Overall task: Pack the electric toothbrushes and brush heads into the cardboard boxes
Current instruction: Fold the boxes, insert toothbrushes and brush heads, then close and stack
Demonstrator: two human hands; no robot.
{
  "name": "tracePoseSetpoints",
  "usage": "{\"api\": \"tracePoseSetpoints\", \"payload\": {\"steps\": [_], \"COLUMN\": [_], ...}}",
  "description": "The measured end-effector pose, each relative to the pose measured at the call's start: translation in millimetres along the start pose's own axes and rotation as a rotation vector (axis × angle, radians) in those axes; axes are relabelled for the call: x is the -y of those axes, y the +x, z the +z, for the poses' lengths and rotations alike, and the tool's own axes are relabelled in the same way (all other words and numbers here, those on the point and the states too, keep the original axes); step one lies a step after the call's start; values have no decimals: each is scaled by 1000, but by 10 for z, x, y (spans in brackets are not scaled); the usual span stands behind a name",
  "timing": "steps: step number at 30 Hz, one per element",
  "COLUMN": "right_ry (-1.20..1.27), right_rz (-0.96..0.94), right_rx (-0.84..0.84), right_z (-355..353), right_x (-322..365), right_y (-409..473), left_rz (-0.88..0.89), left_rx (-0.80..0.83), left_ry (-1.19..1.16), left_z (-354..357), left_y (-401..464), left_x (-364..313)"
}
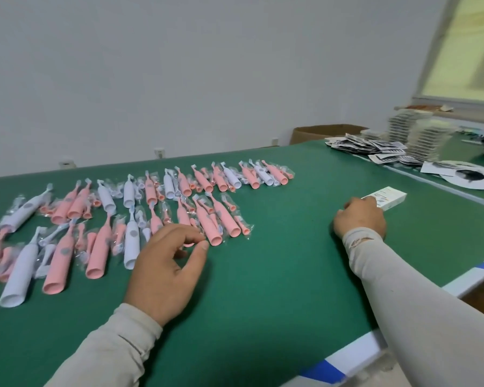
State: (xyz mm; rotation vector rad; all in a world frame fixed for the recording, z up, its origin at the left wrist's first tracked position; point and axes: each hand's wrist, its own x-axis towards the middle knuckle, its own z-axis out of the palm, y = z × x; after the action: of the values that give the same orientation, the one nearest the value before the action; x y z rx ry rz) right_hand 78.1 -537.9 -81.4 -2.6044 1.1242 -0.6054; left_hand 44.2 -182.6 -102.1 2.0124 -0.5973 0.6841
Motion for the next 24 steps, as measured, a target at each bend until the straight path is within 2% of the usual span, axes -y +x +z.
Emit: {"api": "tracePoseSetpoints", "payload": {"steps": [4, 7, 9, 11, 13, 18, 21, 24], "right_ry": [269, 605, 835, 972, 998, 859, 874, 875], "right_rz": [-290, -559, -638, -655, -697, -947, -922, -902], "right_rx": [-50, 123, 232, 285, 300, 362, 389, 399], "right_z": [-142, -157, -166, -131, -27, 208, 200, 215], "right_x": [504, 1260, 1708, 1957, 2032, 1954, 1904, 1892], "right_y": [-430, -1047, -1514, -1909, -2190, -2390, -2335, -2294], "left_rz": [-18, -132, -196, -252, -298, -450, -591, -707], "left_rx": [-14, -92, -155, -152, -110, -96, -89, -21], "left_ry": [-18, 20, 74, 202, 421, 1030, 1321, 1492], "left_z": [66, -86, -345, -670, -1040, -1969, -2390, -2597], "left_y": [26, 66, 77, 43, -21, -143, -190, -252], "left_x": [-81, -130, -138, -130, -99, 20, 98, 153]}}
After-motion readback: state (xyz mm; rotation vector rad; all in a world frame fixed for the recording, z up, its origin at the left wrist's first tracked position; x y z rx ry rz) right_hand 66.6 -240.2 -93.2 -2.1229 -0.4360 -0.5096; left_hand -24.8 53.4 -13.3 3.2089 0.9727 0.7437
